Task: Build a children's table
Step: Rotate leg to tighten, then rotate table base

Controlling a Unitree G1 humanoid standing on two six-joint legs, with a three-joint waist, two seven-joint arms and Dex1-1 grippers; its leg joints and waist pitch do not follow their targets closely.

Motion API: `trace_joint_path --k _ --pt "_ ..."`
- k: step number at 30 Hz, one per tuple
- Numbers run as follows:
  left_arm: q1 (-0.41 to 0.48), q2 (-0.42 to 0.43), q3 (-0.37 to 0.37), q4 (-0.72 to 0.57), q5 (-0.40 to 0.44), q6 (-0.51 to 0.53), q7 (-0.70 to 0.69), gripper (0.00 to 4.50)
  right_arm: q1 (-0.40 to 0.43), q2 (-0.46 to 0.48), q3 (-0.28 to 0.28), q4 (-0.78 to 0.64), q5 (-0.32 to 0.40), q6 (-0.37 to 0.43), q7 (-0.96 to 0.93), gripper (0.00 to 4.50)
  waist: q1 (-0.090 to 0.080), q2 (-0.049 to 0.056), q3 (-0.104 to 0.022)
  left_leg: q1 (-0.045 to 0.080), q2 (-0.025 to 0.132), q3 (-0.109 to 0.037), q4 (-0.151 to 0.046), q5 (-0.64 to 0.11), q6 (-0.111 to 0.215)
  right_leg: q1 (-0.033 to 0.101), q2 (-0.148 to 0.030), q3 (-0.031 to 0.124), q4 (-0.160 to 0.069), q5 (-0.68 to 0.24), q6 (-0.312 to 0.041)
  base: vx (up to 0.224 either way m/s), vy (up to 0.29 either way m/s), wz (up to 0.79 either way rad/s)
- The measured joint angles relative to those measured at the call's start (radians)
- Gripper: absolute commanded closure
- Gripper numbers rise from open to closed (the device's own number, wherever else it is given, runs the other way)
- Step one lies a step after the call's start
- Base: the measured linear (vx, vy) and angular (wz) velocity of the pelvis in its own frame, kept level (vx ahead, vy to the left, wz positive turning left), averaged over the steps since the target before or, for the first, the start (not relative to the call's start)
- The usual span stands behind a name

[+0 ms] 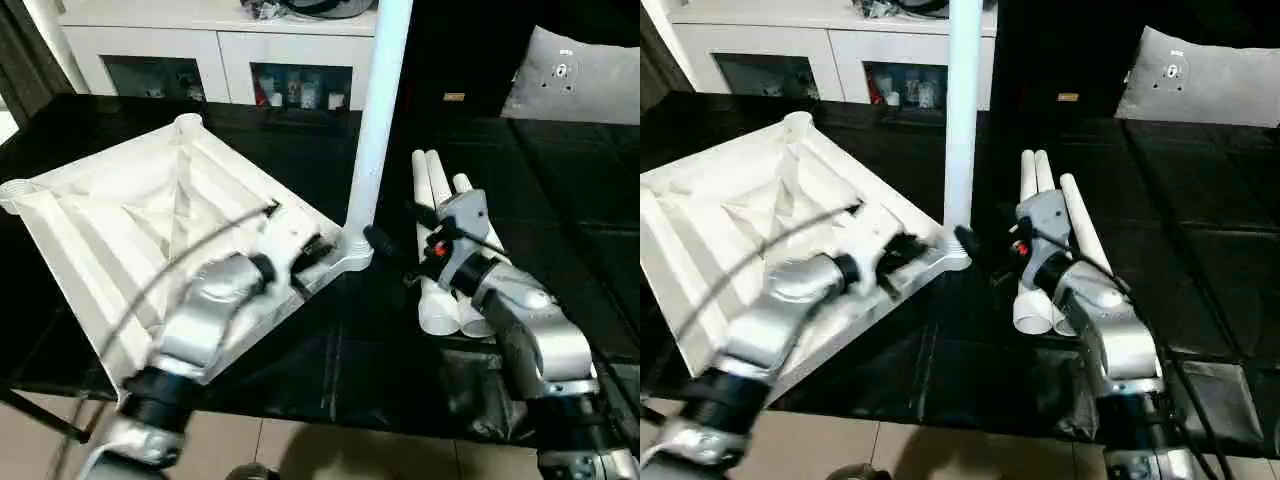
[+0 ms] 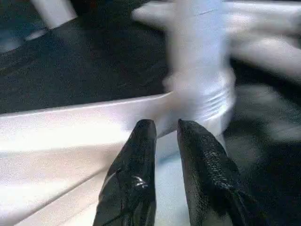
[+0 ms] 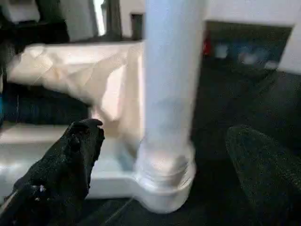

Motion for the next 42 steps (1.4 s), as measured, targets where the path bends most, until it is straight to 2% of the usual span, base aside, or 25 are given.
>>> trace_joint_path --k 2,3,6,7,9,12,15,17,22,26,28,33,37,39,42 --pt "0.021 0.054 0.056 -0.032 0.011 0.035 0.003 3.57 0.02 0.001 0.029 -0.004 -0.002 0.01 0.003 0.0 -0.002 0.0 0.0 -0.002 0.0 0.0 0.0 0.0 0.0 -0.001 0.0 -0.001 0.0 0.0 0.0 0.0 0.0 0.0" --pt "0.037 0.082 0.082 -0.048 0.02 0.051 0.004 3.84 0.03 0.004 0.044 -0.008 -0.003 0.019 0.006 0.0 0.0 0.0 0.0 -0.003 0.0 0.0 0.001 0.0 0.0 -0.001 0.0 -0.001 -0.001 0.0 0.0 0.0 0.0 0.0" --pt "0.081 0.145 0.119 -0.086 0.038 0.091 0.004 3.92 0.031 0.015 0.093 -0.022 -0.026 0.042 0.015 0.0 0.0 -0.002 0.0 -0.006 0.0 -0.001 0.003 0.0 0.001 -0.002 0.0 -0.001 -0.001 0.0 0.0 0.0 0.0 0.0" --pt "0.114 0.208 0.142 -0.094 0.06 0.115 0.003 3.96 0.033 0.024 0.136 -0.03 -0.041 0.05 0.021 0.0 -0.003 -0.005 0.0 -0.006 0.0 -0.001 0.003 0.0 0.001 -0.002 0.0 -0.002 -0.001 0.0 0.0 0.0 0.0 0.0" --pt "0.148 0.288 0.176 -0.095 0.103 0.138 0.002 4.22 0.035 0.032 0.181 -0.028 -0.066 0.07 0.02 0.0 -0.004 -0.008 0.001 -0.007 0.0 -0.002 0.003 0.0 -0.001 -0.002 0.0 -0.003 -0.001 0.0 -0.001 0.0 0.0 0.0" --pt "0.188 0.378 0.186 -0.112 0.141 0.178 -0.01 4.42 0.022 0.04 0.223 -0.007 -0.102 0.108 -0.001 0.0 0.006 -0.012 -0.001 -0.006 0.0 -0.003 0.003 -0.002 -0.003 -0.001 -0.001 -0.003 -0.001 0.001 -0.001 0.0 0.0 0.0" --pt "0.21 0.405 0.186 -0.129 0.145 0.219 -0.021 4.46 0.018 0.04 0.241 0.011 -0.119 0.13 -0.017 0.0 0.02 -0.013 -0.001 -0.006 -0.001 -0.003 0.004 -0.001 -0.003 0.001 -0.002 -0.003 -0.001 0.001 -0.001 0.0 0.0 0.0" --pt "0.229 0.428 0.171 -0.14 0.156 0.222 -0.027 4.46 0.015 0.046 0.253 0.013 -0.125 0.141 -0.026 0.0 0.019 -0.014 -0.002 -0.006 -0.001 -0.003 0.004 -0.001 -0.004 0.001 -0.002 -0.003 -0.001 0.002 -0.001 0.0 0.0 0.0" --pt "0.276 0.49 0.112 -0.142 0.211 0.258 -0.036 4.46 -0.02 0.078 0.269 0.093 -0.159 0.177 -0.055 0.0 0.009 -0.014 -0.001 -0.004 0.0 -0.004 0.004 0.0 -0.006 0.0 -0.001 -0.003 -0.001 0.006 -0.001 0.0 0.0 0.0" --pt "0.284 0.501 0.092 -0.141 0.225 0.283 -0.042 4.46 -0.022 0.093 0.285 0.133 -0.175 0.177 -0.074 0.0 0.009 -0.013 -0.001 -0.004 0.0 -0.004 0.004 0.0 -0.006 0.0 -0.001 -0.003 -0.001 0.006 -0.001 0.0 0.0 0.0" --pt "0.293 0.536 0.07 -0.141 0.234 0.296 -0.057 4.46 -0.041 0.11 0.285 0.157 -0.175 0.173 -0.081 0.0 0.009 -0.013 -0.001 -0.004 0.0 -0.004 0.004 0.001 -0.006 0.0 -0.001 -0.003 0.0 0.006 -0.001 0.0 0.0 0.0" --pt "0.313 0.543 0.044 -0.144 0.228 0.301 -0.1 4.46 -0.06 0.149 0.276 0.213 -0.174 0.146 -0.096 0.0 0.009 -0.013 -0.001 -0.004 0.0 -0.004 0.004 0.001 -0.006 0.0 -0.001 -0.003 -0.001 0.006 -0.001 0.0 0.0 0.0" --pt "0.319 0.53 0.036 -0.154 0.171 0.299 -0.162 4.46 -0.096 0.177 0.257 0.279 -0.172 0.127 -0.116 0.0 0.008 -0.012 -0.001 -0.004 0.0 -0.004 0.004 0.001 -0.008 0.0 -0.001 -0.003 0.0 0.007 -0.003 0.0 0.0 0.0" --pt "0.321 0.53 0.021 -0.168 0.146 0.258 -0.193 4.46 -0.112 0.187 0.25 0.311 -0.173 0.112 -0.127 0.0 0.009 -0.012 -0.001 -0.003 0.0 -0.004 0.004 0.002 -0.008 0.001 -0.001 -0.003 0.0 0.008 -0.003 0.0 0.0 0.0" --pt "0.331 0.555 -0.003 -0.168 0.116 0.132 -0.274 4.46 -0.13 0.202 0.229 0.359 -0.172 0.091 -0.135 0.0 0.011 -0.01 -0.001 0.0 0.0 -0.004 0.004 0.002 -0.008 0.003 -0.001 -0.003 0.001 0.008 -0.003 0.0 0.0 0.0"
